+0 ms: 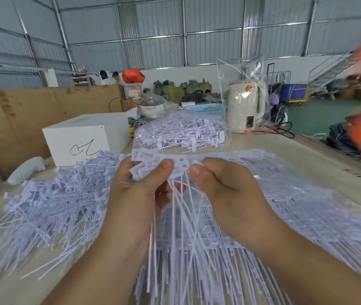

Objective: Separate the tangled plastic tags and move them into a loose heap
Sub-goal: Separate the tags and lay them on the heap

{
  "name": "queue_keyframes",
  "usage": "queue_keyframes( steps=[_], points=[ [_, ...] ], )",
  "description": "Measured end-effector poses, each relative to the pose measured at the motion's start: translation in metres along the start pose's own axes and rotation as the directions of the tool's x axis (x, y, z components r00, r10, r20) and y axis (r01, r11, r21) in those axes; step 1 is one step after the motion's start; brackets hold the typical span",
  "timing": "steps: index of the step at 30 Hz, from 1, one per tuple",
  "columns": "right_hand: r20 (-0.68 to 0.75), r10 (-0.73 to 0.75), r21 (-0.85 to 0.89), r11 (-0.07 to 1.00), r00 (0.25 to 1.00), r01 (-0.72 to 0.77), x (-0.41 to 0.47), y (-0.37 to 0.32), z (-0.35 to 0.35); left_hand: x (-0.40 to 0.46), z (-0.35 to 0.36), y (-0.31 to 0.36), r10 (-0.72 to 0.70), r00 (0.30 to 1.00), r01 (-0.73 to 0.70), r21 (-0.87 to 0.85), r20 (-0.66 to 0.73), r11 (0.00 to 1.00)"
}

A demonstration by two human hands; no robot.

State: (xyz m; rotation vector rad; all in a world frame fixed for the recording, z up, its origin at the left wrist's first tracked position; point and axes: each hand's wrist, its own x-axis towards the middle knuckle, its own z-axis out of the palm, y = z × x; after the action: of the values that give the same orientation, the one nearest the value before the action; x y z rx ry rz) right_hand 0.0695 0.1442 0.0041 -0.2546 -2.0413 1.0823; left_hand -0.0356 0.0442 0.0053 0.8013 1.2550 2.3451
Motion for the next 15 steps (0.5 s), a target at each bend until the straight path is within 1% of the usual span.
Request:
queue_keyframes(
  steps=[1, 3, 6, 8, 10, 11, 12, 13, 14, 15],
  points=[
    [-0.032, -0.011, 0.028, 1.0, 0.999, 0.012, 0.0, -0.001, 0.002, -0.001, 0.001, 0.0, -0.016, 1.0, 0.016, -0.023, -0.01, 1.0],
    [-0.049, -0.027, 0.094, 0.995, 0.998, 0.032, -0.001, -0.003, 0.003, 0.0, 0.001, -0.001, -0.025, 0.999, 0.024, -0.05, -0.024, 0.998],
    [-0.099, -0.063, 0.116, 0.991, 0.993, 0.074, -0.005, -0.004, 0.01, -0.002, 0.002, -0.003, -0.024, 1.0, 0.023, -0.064, -0.017, 0.998],
    [-0.136, -0.066, 0.147, 0.985, 0.989, 0.086, -0.007, -0.004, 0.015, -0.002, -0.001, -0.003, -0.073, 0.997, 0.072, -0.061, -0.011, 0.996],
    [-0.19, 0.006, 0.248, 0.968, 0.982, 0.042, -0.006, -0.004, 0.014, 0.006, -0.012, 0.001, -0.147, 0.989, 0.147, -0.052, 0.004, 0.988],
    [-0.229, 0.054, 0.276, 0.961, 0.972, 0.012, -0.003, -0.003, 0.009, 0.013, -0.019, 0.004, -0.181, 0.983, 0.181, -0.033, -0.004, 0.983],
    [-0.254, 0.08, 0.277, 0.961, 0.964, -0.007, -0.001, -0.001, 0.003, 0.018, -0.025, 0.006, -0.186, 0.982, 0.186, -0.009, -0.025, 0.983],
    [-0.245, 0.087, 0.272, 0.962, 0.966, -0.018, 0.001, 0.002, -0.003, 0.022, -0.028, 0.008, -0.166, 0.985, 0.167, 0.025, -0.042, 0.986],
    [-0.199, 0.077, 0.273, 0.962, 0.977, -0.02, 0.002, 0.005, -0.006, 0.023, -0.026, 0.009, -0.133, 0.991, 0.134, 0.066, -0.031, 0.989],
    [-0.13, 0.048, 0.265, 0.964, 0.99, -0.012, 0.003, 0.008, -0.006, 0.021, -0.022, 0.008, -0.109, 0.994, 0.108, 0.105, 0.008, 0.989]
  ],
)
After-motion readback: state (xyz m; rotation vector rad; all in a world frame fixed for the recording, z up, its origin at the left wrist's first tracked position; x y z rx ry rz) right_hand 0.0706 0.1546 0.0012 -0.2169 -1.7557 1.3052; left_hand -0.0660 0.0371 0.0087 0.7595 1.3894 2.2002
